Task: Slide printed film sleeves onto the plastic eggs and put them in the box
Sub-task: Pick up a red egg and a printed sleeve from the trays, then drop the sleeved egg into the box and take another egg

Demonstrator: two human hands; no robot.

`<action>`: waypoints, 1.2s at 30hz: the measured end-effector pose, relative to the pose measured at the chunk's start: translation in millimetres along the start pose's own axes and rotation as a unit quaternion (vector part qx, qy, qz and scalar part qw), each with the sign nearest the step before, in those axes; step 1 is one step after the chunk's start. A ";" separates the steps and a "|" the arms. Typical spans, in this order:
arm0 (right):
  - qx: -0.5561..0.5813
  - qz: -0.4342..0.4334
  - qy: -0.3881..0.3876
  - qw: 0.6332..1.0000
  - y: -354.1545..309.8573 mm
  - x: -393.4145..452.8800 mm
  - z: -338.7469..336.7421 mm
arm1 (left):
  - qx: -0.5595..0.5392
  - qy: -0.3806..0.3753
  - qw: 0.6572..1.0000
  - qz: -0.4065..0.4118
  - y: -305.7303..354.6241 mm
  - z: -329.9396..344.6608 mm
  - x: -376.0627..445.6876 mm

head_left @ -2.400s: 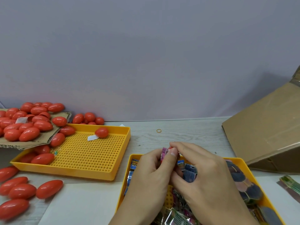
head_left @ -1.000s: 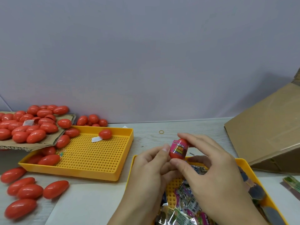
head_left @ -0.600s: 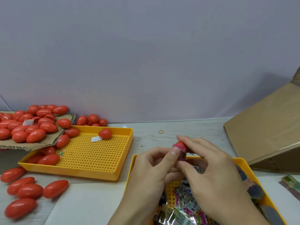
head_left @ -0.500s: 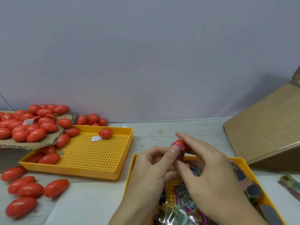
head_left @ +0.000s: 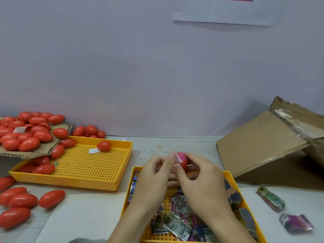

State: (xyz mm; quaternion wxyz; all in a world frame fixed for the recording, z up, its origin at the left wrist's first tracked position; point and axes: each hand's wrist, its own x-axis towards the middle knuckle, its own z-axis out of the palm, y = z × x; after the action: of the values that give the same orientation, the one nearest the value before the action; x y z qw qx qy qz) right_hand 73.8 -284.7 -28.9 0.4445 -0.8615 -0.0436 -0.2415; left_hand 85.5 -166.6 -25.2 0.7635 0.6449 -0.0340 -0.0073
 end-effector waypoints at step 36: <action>0.077 0.172 -0.131 0.973 -15.7 -13.2 -20.5 | 0.578 0.068 0.805 0.110 55.5 -28.5 9.1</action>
State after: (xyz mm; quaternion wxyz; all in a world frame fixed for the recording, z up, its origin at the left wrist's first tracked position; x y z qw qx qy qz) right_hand 49.9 -289.6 -13.2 0.5345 -0.8436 0.0288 -0.0425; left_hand 94.6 -129.7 25.2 0.2451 0.9578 -0.0505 0.1415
